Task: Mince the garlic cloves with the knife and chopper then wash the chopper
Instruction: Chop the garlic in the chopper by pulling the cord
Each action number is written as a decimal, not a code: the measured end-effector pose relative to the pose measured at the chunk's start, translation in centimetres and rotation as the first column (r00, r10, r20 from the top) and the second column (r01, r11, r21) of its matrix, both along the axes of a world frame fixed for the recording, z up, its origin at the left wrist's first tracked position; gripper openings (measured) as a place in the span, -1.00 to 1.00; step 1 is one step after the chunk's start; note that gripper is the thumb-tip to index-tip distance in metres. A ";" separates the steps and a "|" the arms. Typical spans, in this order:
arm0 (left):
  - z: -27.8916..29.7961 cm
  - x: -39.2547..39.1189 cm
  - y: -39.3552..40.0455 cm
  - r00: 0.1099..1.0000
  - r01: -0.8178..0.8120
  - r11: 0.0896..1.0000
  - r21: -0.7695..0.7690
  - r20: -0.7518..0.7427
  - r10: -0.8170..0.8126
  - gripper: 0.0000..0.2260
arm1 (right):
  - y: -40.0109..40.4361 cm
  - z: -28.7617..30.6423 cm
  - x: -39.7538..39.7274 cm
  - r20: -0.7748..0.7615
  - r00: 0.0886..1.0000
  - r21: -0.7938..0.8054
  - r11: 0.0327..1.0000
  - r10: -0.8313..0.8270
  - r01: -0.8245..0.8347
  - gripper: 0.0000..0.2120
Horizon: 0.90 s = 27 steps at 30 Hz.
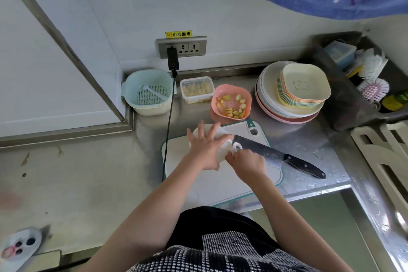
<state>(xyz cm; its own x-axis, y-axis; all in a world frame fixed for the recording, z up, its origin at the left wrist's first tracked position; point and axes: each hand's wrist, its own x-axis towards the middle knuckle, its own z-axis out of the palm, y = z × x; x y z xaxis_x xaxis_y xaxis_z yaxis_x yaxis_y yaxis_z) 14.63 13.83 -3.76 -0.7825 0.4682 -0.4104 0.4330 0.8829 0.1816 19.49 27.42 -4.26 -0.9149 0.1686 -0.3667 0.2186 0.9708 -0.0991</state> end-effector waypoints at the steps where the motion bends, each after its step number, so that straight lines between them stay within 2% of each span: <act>1: 0.1 0.0 0.1 1.000 0.004 1.000 -0.004 0.000 -0.004 -0.13 | 0.0 0.0 0.1 -0.012 1.000 0.014 1.000 0.011 -0.011 -0.57; 6: -0.2 0.2 0.3 0.999 0.023 1.000 -0.007 -0.026 -0.023 -0.13 | 0.3 0.4 1.2 -0.051 0.994 0.077 0.992 0.099 -0.095 -0.57; 20: -0.6 0.4 0.3 0.997 0.030 0.999 0.027 -0.072 -0.028 -0.13 | -0.1 0.6 1.4 -0.027 0.995 0.095 0.991 0.101 -0.098 -0.57; 23: -0.6 0.3 0.2 0.996 0.037 0.999 0.024 -0.076 -0.035 -0.14 | 1.1 0.7 1.9 0.025 0.999 0.066 0.998 -0.020 0.019 -0.64; 25: -0.7 0.2 0.1 0.994 0.047 0.999 0.024 -0.102 -0.044 -0.15 | 3.6 1.1 3.4 0.061 0.983 0.131 0.978 -0.173 0.164 -0.69; 27: -0.8 0.0 0.0 0.991 0.051 0.999 0.020 -0.122 -0.048 -0.16 | 6.6 1.5 5.5 0.051 0.925 0.177 0.915 -0.376 0.362 -0.74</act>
<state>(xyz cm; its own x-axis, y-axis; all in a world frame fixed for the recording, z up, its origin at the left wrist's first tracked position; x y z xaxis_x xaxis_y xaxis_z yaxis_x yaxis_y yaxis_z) 14.61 13.86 -4.58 -0.8016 0.5158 -0.3022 0.4960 0.8560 0.1454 25.00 34.03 -2.78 -0.7441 0.5515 -0.3770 0.5649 0.8207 0.0856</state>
